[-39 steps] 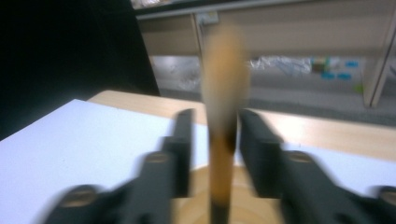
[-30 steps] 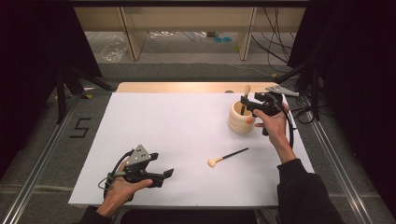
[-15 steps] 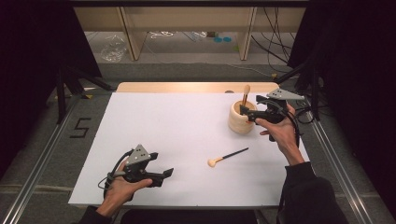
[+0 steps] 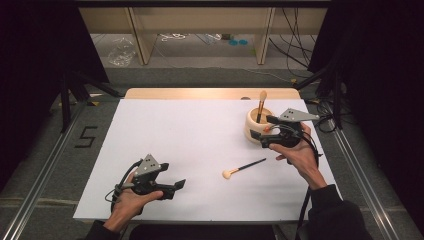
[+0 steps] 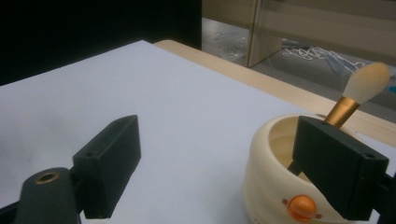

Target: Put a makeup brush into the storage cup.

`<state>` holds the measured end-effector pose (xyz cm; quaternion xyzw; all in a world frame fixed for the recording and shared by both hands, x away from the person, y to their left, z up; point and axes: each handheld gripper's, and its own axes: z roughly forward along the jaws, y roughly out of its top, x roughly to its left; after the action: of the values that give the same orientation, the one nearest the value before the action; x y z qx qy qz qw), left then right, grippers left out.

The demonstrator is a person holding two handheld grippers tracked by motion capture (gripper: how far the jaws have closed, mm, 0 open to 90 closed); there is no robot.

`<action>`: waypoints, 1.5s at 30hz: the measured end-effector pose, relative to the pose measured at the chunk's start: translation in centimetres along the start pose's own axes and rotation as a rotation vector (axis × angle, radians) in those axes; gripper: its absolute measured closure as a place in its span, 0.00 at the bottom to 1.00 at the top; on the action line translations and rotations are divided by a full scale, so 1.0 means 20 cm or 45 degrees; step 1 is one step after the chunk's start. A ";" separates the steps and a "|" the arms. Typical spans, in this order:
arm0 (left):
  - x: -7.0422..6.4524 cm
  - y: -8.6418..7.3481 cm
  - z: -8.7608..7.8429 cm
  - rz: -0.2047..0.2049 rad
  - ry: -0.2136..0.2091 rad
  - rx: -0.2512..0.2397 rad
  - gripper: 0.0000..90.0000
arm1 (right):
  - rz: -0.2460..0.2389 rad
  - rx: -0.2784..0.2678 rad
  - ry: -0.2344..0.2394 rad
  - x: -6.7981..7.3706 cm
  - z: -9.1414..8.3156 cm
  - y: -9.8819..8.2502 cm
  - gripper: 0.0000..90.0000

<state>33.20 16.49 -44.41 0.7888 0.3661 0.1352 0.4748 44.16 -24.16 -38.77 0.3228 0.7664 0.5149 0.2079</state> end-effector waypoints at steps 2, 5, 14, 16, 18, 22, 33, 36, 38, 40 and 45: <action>0.00 0.00 0.00 -0.006 -0.002 -0.001 0.19 | -0.002 0.009 0.015 0.02 0.00 -0.01 0.18; 0.00 0.00 0.00 -0.006 0.002 0.009 0.19 | -0.013 0.036 0.023 0.04 0.01 -0.03 0.18; 0.00 0.00 -0.01 -0.006 -0.008 0.007 0.19 | -0.020 0.067 0.085 0.10 0.02 -0.06 0.18; 0.00 0.00 0.00 -0.007 -0.012 0.001 0.19 | -0.006 0.072 0.099 0.10 0.03 -0.07 0.18; 0.00 0.00 -0.01 -0.006 0.000 0.008 0.19 | -0.014 0.095 0.096 0.11 0.02 -0.08 0.18; 0.00 0.00 -0.01 -0.011 -0.001 0.004 0.19 | -0.006 0.078 0.126 0.12 0.02 -0.08 0.18; 0.01 0.00 0.00 -0.014 -0.012 -0.001 0.19 | -0.100 0.182 0.191 0.14 0.04 -0.09 0.22; 0.01 0.00 0.00 -0.016 -0.011 0.001 0.19 | -0.126 0.215 0.209 0.14 0.04 -0.10 0.22; 0.01 0.00 0.00 -0.013 -0.011 -0.003 0.19 | -0.141 0.230 0.220 0.14 0.05 -0.10 0.23; 0.02 0.00 -0.01 -0.002 -0.009 0.006 0.19 | -0.157 0.253 0.229 0.15 0.05 -0.11 0.24; 0.02 0.01 0.00 -0.008 -0.013 0.000 0.19 | -0.200 0.280 0.228 0.16 0.05 -0.12 0.27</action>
<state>33.53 16.63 -44.30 0.7884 0.3662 0.1299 0.4769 42.01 -21.85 -41.29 0.2355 0.8566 0.4366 0.1419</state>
